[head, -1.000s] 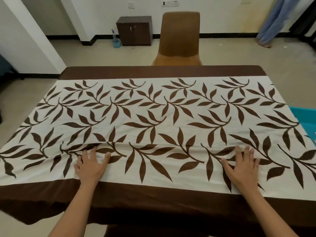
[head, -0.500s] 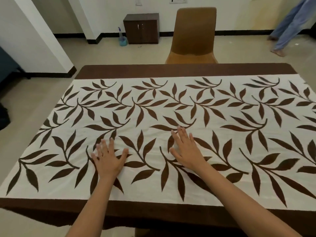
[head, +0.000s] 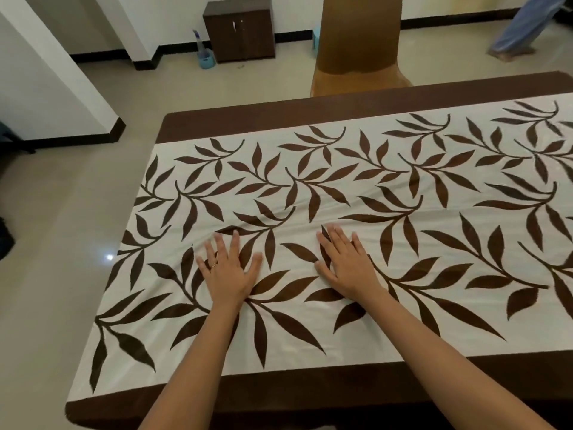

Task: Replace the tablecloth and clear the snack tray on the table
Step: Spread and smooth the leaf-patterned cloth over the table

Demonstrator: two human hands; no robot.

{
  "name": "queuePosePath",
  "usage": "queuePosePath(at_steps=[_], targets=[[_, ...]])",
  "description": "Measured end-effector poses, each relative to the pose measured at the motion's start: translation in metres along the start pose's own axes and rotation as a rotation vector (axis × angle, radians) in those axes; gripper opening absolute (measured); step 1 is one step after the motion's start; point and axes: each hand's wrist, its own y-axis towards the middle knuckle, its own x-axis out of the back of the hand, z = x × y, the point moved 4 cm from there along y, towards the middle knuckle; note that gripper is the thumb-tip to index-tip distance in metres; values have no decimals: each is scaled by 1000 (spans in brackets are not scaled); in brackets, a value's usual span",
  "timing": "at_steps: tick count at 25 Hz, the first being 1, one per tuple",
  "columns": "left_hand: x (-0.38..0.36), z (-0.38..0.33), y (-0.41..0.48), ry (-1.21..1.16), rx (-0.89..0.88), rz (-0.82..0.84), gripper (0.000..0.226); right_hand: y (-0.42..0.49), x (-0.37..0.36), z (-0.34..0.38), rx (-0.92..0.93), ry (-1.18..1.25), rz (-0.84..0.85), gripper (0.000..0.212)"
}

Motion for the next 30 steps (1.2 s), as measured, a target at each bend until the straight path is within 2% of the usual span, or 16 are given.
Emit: queuePosePath(at_steps=[13, 16, 19, 20, 22, 23, 25, 28, 30], targets=[[6, -2, 48, -9, -25, -34, 79, 32, -1, 4, -54, 1, -58, 65], [26, -5, 58, 19, -38, -192, 64, 42, 13, 18, -124, 13, -161, 58], [39, 10, 98, -48, -182, -293, 55, 89, 29, 51, -114, 79, -326, 44], [42, 19, 117, -58, -228, -286, 55, 111, 29, 64, -78, 120, -292, 45], [41, 43, 158, -21, -243, -143, 76, 157, 21, 84, -51, 155, -134, 55], [39, 54, 176, 1, -229, -43, 88, 176, 14, 89, -67, 148, -65, 57], [37, 71, 208, 36, -228, 60, 95, 204, 1, 92, -124, 112, 7, 62], [38, 78, 247, 33, -264, 51, 89, 232, -4, 92, -161, 51, -48, 74], [38, 78, 265, 48, -279, 47, 84, 244, -5, 93, -172, 30, -84, 74]])
